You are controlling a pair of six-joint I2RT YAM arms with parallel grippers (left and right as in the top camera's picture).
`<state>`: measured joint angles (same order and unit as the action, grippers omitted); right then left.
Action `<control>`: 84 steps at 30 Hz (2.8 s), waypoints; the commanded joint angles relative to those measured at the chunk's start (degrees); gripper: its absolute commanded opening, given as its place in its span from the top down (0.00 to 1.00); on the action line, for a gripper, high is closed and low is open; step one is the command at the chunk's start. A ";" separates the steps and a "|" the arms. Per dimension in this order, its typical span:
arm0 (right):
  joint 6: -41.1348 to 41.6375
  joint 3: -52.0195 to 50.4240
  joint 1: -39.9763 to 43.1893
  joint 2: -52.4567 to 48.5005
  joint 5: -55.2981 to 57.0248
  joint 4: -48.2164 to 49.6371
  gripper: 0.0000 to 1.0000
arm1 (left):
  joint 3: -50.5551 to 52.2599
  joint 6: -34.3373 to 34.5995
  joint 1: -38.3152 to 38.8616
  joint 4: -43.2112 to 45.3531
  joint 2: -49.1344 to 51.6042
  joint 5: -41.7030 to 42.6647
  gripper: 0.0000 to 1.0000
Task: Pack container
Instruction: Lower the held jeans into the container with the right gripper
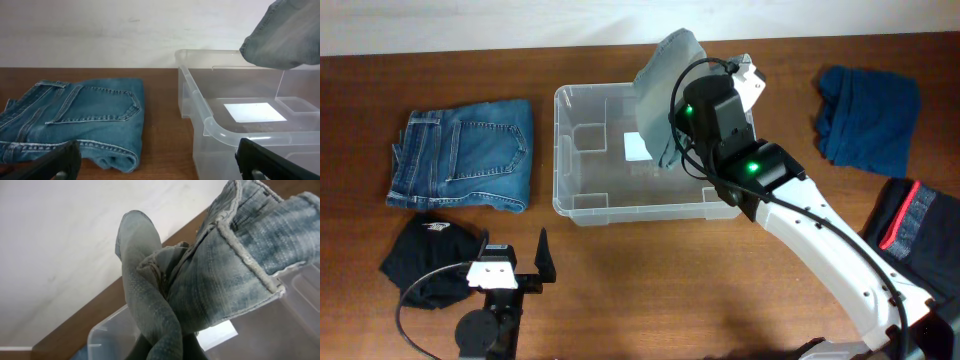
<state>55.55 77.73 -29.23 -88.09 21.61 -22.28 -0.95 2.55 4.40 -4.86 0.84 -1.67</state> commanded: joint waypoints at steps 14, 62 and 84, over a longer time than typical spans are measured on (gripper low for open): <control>2.21 1.92 -0.02 -2.29 1.16 -1.86 0.96 | 0.42 -0.87 -0.24 0.13 -0.39 0.48 0.01; 0.24 -9.97 0.04 -6.45 -3.39 0.83 0.32 | 0.42 -0.87 -0.22 0.13 -0.39 0.46 0.01; -27.93 -9.90 0.04 4.09 -1.86 -6.29 0.34 | 0.42 -0.87 -0.22 0.13 -0.39 0.48 0.01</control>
<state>33.95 67.48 -29.19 -85.89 18.87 -28.32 -0.95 2.57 4.40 -4.86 0.84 -1.67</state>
